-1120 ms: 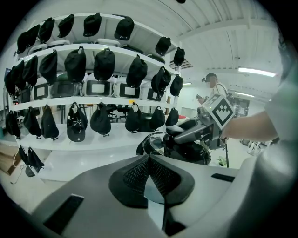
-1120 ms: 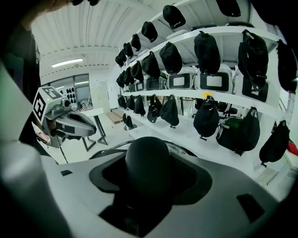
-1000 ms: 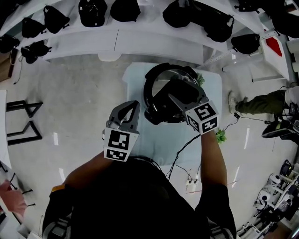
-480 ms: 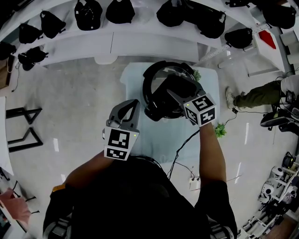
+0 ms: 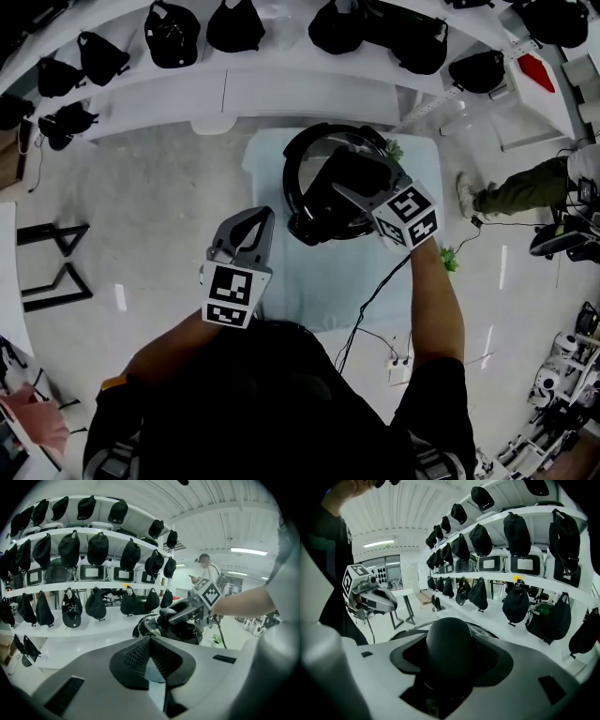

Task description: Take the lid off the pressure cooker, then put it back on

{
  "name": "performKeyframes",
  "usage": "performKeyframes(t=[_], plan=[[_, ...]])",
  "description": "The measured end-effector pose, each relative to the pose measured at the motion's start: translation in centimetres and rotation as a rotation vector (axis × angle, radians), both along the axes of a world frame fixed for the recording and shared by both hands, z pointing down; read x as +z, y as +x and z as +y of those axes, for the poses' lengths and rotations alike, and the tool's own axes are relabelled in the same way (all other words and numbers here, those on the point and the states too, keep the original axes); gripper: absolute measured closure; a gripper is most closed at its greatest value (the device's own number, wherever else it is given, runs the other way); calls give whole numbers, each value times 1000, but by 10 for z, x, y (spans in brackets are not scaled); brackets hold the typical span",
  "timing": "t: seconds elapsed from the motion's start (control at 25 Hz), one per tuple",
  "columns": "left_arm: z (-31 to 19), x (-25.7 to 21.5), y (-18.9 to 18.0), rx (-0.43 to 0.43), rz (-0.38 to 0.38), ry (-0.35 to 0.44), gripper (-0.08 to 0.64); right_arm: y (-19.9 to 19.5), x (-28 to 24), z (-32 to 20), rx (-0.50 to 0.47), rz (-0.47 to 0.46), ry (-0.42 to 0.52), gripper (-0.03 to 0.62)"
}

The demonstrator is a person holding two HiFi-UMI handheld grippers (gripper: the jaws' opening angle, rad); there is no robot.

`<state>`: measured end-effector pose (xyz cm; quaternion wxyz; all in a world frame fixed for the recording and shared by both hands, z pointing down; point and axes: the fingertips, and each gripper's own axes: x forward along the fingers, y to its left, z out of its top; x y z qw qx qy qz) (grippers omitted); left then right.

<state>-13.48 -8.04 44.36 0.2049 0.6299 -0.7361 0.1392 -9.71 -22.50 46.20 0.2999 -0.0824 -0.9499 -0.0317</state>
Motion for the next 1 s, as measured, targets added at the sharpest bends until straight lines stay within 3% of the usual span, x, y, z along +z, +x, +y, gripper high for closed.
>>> performKeyframes(t=[0.32,0.64,1.0], plan=[[-8,-17,23,4,-30,14,554,7,-4,-2,59,-46,2,291],[0,-48,63,-46,-40,69,554,73,-47,0,209,-167,-11,291],[21,-60,123,-42,-45,95,554,140,-69,55,355,-229,-15,481]])
